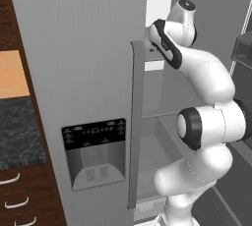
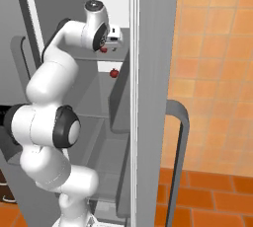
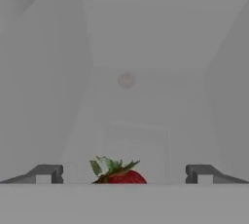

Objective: Take the strawberry from the fridge and place it on top of the pancake, located on the dining counter.

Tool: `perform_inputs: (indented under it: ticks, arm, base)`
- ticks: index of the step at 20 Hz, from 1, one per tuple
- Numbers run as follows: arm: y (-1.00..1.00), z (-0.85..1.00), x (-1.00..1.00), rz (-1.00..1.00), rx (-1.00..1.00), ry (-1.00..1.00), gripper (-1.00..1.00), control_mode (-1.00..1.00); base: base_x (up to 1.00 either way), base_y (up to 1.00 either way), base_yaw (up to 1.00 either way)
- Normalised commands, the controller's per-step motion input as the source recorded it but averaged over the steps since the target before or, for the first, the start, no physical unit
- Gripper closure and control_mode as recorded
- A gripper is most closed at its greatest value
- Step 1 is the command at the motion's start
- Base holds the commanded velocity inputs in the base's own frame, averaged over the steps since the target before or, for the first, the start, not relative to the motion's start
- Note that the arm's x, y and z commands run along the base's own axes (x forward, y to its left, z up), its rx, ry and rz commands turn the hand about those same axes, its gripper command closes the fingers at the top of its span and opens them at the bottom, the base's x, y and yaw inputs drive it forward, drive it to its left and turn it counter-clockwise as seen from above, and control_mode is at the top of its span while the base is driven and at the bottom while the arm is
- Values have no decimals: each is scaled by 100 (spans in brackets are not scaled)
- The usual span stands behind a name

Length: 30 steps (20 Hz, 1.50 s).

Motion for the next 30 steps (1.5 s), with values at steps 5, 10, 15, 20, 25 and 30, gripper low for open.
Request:
perform_inputs:
  ticks: [5,10,15,20,25,30]
  arm:
    - [3,-47,2,0,0,7,100,-100]
    - [0,-10,-59,-7,2,-1,100,-100]
    - [2,-1,-89,-24,0,-20,100,-100]
    - [0,3,-96,-16,7,-2,100,-100]
    - [0,0,-100,-15,5,0,100,-100]
    - [0,-2,-100,-6,3,14,100,-100]
  base:
    - [0,0,0]
    - [0,0,0]
    - [0,0,0]
    - [0,0,0]
    - [0,0,0]
    - [0,0,0]
